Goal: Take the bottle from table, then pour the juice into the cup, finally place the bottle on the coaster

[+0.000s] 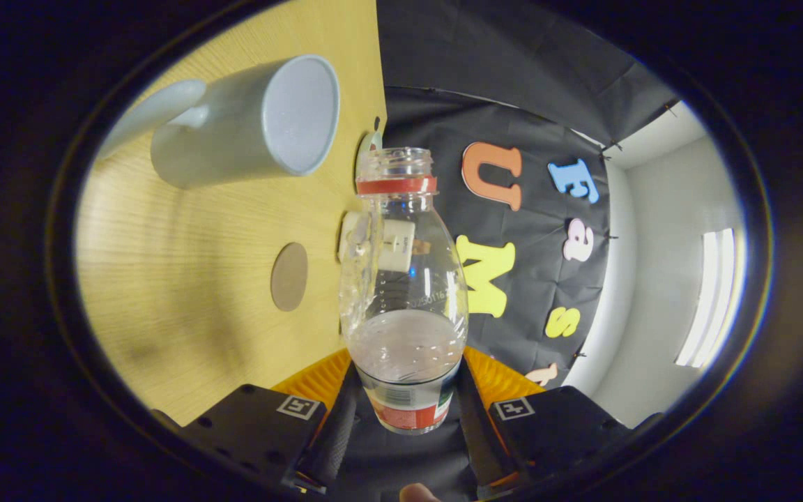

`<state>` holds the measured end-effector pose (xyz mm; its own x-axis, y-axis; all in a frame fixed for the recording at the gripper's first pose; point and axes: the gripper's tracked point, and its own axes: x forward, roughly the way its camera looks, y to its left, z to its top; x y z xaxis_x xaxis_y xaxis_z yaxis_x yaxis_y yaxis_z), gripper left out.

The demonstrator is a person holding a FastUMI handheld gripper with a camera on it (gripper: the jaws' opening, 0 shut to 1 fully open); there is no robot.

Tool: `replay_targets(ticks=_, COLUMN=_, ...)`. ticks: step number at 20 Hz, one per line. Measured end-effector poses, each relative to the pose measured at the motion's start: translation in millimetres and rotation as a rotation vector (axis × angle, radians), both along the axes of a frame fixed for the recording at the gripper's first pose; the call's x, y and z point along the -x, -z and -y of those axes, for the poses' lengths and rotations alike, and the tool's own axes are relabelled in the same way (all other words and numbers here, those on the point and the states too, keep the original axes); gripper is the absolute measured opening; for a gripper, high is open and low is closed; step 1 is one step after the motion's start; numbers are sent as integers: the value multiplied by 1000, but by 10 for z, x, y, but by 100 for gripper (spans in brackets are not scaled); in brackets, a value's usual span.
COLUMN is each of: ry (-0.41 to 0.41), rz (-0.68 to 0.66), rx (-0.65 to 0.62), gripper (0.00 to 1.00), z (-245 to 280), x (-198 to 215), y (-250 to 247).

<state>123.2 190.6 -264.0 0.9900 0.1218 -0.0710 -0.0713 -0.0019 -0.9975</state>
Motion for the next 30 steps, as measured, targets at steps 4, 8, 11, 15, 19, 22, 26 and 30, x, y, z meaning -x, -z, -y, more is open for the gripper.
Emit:
replay_targets(ticks=4, ry=-7, rz=10, rx=22, gripper=76, z=-11, x=-11, y=-18)
replay_targets(ticks=8, ry=-8, rz=19, rx=35, gripper=76, z=-5, x=-32, y=-28)
replay_targets(ticks=11, ry=-9, rz=27, rx=39, gripper=76, z=-12, x=-36, y=-30)
replay_targets(ticks=15, ry=-11, rz=35, rx=43, gripper=76, z=-16, x=-51, y=-32)
replay_targets(ticks=19, ry=-18, rz=50, rx=57, gripper=76, z=-32, x=-65, y=-59)
replay_targets(ticks=22, ry=-24, rz=57, rx=66, gripper=76, z=-37, x=-71, y=-62)
replay_targets(ticks=26, ry=-30, rz=69, rx=84, gripper=76, z=-42, x=-83, y=-85)
replay_targets(ticks=30, ry=-38, rz=79, rx=104, gripper=76, z=-50, x=-91, y=-108)
